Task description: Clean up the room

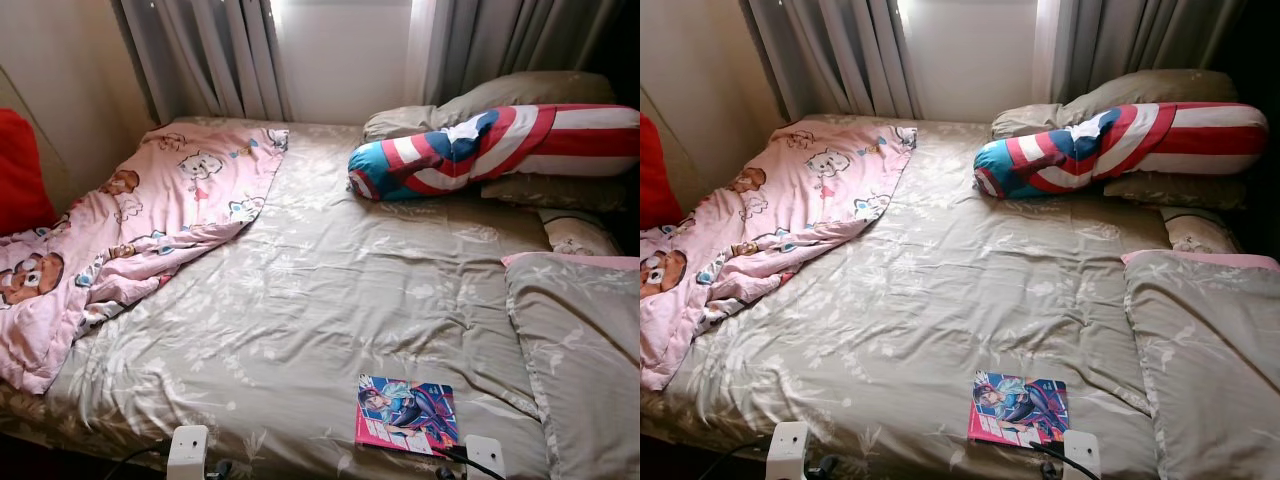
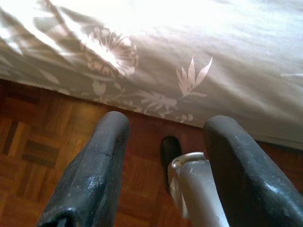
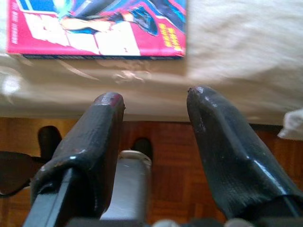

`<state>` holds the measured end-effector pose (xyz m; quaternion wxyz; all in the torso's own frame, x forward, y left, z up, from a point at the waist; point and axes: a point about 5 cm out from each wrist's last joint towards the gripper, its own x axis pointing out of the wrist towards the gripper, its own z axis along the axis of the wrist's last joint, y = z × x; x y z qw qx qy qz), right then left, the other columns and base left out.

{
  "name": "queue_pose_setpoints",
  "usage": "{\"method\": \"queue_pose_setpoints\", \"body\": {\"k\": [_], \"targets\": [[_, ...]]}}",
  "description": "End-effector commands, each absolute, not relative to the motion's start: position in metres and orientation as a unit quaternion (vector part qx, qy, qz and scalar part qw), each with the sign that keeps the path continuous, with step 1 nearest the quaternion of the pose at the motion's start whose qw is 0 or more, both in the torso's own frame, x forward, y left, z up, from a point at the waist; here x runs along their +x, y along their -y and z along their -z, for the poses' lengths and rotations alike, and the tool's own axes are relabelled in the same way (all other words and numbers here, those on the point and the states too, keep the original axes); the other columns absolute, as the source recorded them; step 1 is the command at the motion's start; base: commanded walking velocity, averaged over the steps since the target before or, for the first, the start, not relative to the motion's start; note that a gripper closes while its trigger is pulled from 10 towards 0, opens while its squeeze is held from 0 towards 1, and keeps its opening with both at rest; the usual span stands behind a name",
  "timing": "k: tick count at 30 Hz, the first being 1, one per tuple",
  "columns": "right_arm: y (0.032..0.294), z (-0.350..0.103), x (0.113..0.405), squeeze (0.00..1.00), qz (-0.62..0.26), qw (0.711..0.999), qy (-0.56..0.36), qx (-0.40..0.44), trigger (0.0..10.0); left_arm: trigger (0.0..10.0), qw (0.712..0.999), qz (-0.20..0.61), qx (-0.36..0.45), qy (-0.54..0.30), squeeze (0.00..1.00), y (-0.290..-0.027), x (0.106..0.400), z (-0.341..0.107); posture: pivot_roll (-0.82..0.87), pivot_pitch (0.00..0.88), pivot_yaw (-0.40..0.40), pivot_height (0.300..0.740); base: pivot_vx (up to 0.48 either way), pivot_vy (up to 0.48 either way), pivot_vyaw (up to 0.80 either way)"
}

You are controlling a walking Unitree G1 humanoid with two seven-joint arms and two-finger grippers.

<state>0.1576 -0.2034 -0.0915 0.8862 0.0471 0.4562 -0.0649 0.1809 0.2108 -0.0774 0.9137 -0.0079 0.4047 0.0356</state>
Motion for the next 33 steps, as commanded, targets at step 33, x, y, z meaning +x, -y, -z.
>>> {"method": "queue_pose_setpoints", "body": {"k": [33], "targets": [[0.194,0.099,0.142,0.00,0.056,0.875,-0.480,0.044,10.0,10.0,0.892,-0.053,-0.016,-0.449,0.00,-0.217,0.160,0.087,-0.05,0.056,0.022,0.740,0.000,0.160,0.06]]}}
